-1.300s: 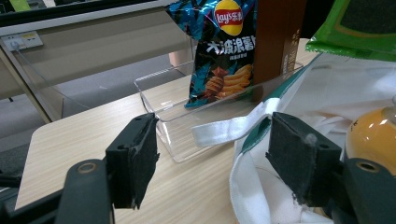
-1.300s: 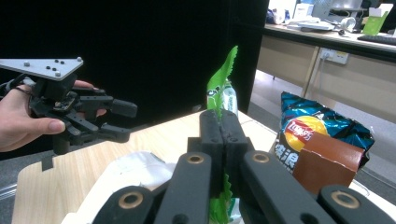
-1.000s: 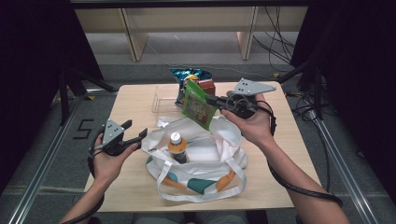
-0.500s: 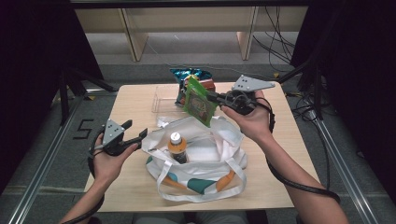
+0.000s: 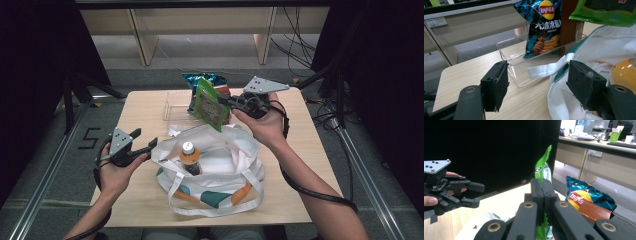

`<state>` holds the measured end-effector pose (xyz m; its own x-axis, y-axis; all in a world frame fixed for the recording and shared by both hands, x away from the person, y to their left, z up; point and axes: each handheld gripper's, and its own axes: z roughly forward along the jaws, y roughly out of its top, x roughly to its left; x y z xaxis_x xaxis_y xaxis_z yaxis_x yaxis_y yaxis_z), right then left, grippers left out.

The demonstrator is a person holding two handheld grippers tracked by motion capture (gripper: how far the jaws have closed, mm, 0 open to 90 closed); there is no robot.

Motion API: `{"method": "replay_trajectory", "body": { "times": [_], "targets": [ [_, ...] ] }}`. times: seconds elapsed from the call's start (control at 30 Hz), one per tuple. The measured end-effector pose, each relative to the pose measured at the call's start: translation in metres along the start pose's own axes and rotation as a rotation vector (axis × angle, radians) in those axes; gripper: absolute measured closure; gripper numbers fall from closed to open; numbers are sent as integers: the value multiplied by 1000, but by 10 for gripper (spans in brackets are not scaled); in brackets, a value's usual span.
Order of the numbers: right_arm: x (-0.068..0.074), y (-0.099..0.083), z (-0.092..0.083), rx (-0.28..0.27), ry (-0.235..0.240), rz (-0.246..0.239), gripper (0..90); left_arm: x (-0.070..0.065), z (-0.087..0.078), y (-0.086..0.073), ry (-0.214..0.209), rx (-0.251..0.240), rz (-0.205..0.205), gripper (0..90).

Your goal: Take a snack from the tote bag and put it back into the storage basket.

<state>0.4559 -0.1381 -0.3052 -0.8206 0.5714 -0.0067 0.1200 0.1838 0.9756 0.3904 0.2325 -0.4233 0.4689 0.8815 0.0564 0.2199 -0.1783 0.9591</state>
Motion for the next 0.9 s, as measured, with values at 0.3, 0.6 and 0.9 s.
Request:
{"method": "replay_trajectory", "body": {
  "times": [0.3,0.6,0.9],
  "targets": [
    [-2,2,7,-5,-10,-9,900,0,0,0,0,0,1,322],
    [-6,4,13,-24,-17,-25,900,0,0,0,0,-1,0,322],
    [-7,8,18,-38,-34,-24,900,0,0,0,-1,-3,0,322]
  ]
}}
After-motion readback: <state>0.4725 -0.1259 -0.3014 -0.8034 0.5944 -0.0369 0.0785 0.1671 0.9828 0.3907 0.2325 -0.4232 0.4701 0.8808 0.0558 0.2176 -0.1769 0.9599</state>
